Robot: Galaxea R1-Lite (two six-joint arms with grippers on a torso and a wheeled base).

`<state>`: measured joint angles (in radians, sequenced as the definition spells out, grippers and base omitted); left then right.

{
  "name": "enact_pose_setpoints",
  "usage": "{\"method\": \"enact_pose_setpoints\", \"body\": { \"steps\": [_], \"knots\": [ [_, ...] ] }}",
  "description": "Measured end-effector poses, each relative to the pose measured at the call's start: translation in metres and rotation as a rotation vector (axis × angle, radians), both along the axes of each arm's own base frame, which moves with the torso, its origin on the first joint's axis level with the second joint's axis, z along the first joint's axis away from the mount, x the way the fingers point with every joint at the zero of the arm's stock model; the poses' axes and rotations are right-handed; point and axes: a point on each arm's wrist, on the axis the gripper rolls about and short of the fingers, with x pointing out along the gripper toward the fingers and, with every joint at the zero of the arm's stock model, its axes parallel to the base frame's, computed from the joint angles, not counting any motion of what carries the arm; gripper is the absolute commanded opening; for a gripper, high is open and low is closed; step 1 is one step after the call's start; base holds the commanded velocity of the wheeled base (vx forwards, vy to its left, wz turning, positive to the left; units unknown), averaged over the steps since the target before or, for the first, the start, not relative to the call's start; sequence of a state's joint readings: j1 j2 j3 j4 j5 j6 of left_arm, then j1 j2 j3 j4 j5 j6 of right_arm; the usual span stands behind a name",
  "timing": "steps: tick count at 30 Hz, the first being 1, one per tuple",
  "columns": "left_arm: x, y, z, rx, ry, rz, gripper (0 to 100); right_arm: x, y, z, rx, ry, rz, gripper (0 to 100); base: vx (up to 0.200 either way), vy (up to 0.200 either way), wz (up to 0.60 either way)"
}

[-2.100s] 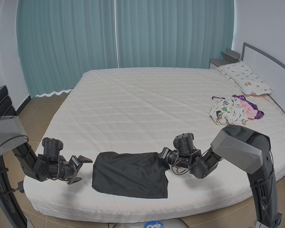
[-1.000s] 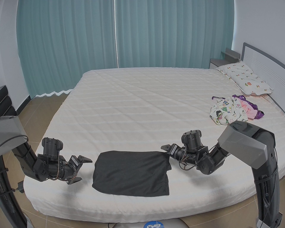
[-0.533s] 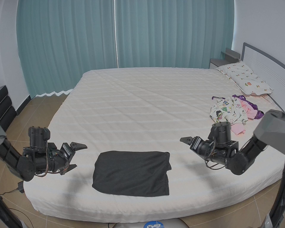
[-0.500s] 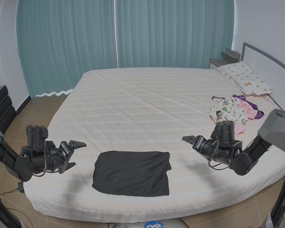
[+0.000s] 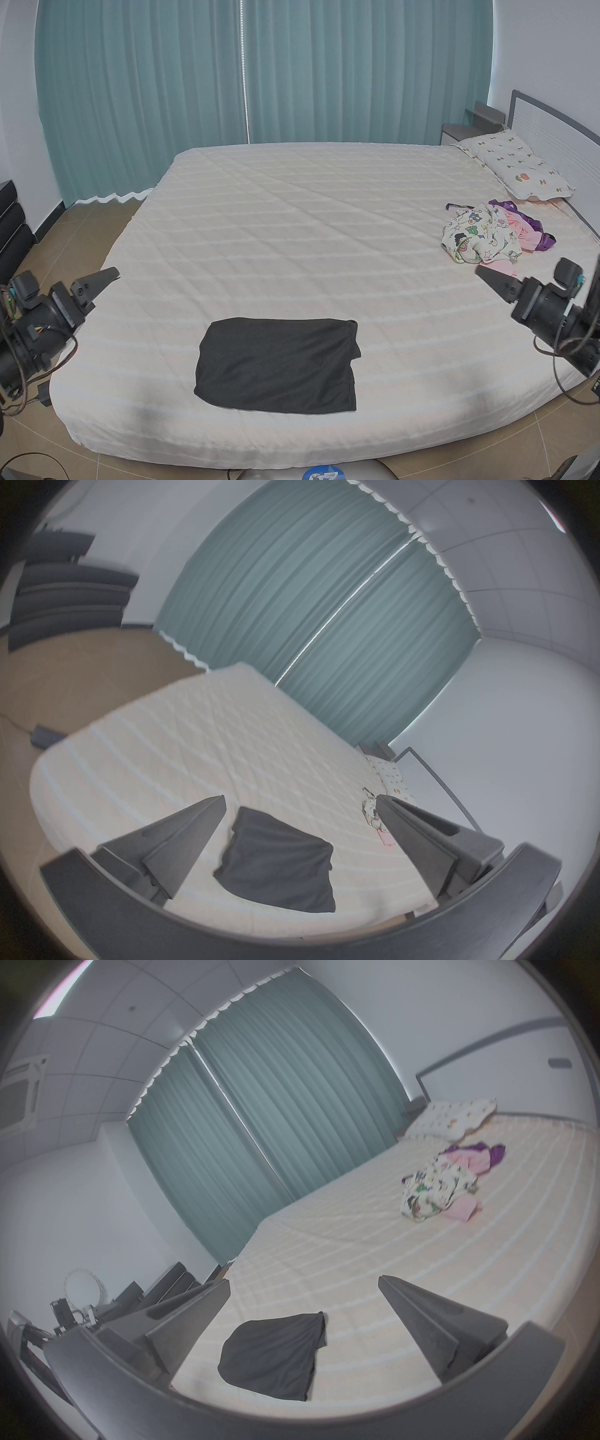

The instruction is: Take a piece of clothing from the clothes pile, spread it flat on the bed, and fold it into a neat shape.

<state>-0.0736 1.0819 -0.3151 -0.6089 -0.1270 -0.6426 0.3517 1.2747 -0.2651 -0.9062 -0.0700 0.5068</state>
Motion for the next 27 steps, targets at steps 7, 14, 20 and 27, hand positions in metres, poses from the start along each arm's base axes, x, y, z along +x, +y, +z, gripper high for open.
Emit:
{"method": "enact_pose_setpoints", "body": {
  "steps": [7,14,20,27],
  "knots": [
    [-0.061,0.006,0.0,0.119,-0.106,0.054,100,-0.059,-0.024,-0.002,-0.066,-0.067,-0.019,100,0.0,0.0,0.0],
    [-0.109,0.011,-0.015,0.254,-0.16,0.098,100,-0.11,-0.043,-0.02,-0.137,-0.064,-0.044,100,0.0,0.0,0.0],
    [-0.141,0.015,-0.034,0.368,-0.245,0.169,100,-0.145,-0.055,-0.041,-0.203,-0.108,-0.089,100,0.0,0.0,0.0],
    [-0.161,0.016,-0.054,0.499,-0.325,0.286,100,-0.169,-0.06,-0.065,-0.287,-0.159,-0.164,100,0.0,0.0,0.0]
  ]
}}
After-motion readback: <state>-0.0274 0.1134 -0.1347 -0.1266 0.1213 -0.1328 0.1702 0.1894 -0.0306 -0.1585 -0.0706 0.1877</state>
